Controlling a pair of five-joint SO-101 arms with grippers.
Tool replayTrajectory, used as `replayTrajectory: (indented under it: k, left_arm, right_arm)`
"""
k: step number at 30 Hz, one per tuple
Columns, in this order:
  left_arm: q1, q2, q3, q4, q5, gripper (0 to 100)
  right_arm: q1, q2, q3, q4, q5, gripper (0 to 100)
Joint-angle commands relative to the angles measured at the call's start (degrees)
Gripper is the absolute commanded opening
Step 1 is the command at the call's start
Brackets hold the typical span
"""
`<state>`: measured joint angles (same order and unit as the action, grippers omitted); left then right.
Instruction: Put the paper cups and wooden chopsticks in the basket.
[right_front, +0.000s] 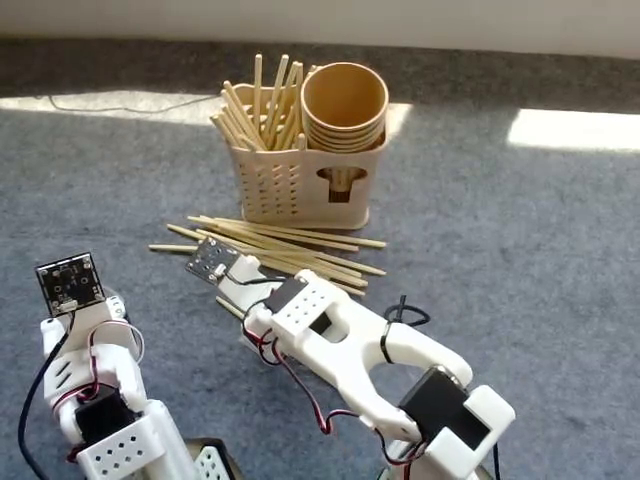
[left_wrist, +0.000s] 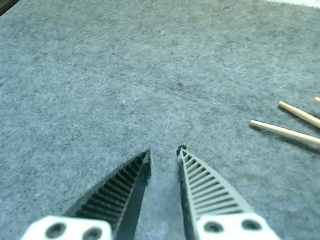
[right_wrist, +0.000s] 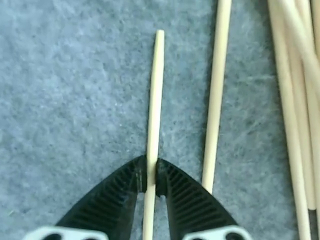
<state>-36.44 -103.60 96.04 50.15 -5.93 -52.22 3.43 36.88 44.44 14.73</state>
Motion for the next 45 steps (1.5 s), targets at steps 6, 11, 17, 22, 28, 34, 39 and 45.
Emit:
replayTrajectory:
  k: [6,11,17,22,28,34,39,45]
  left_arm:
    - [0.9,0.0,1.1,-0.3,-0.5,9]
    - [0.9,0.0,1.1,-0.3,-0.5,9]
    - [0.9,0.0,1.1,-0.3,-0.5,9]
    - [0.9,0.0,1.1,-0.3,-0.5,9]
    - [0.9,0.0,1.1,-0.3,-0.5,9]
    - [0.9,0.0,1.1,-0.3,-0.5,9]
    - [0.9,0.0,1.1,-0.3,-0.5,9]
    - [0.9,0.0,1.1,-0.3,-0.5,9]
  right_arm:
    - [2.0,-11.9,-1.9,7.1,0.3,0.5]
    - [4.8,-19.6,-1.7,7.2,0.2,0.5]
    - [5.3,-25.3,0.5,6.8,-4.0,0.5]
    - [5.3,-33.3,1.1,6.5,-8.1,0.5]
    - [5.3,-42.9,6.3,2.1,-11.4,0.5]
    - [5.3,-54.6,14.5,-9.9,-11.3,0.5]
    - [5.3,-61.0,17.8,-19.4,-11.2,0.5]
    - [5.3,-62.4,17.6,-27.4,-11.1,0.5]
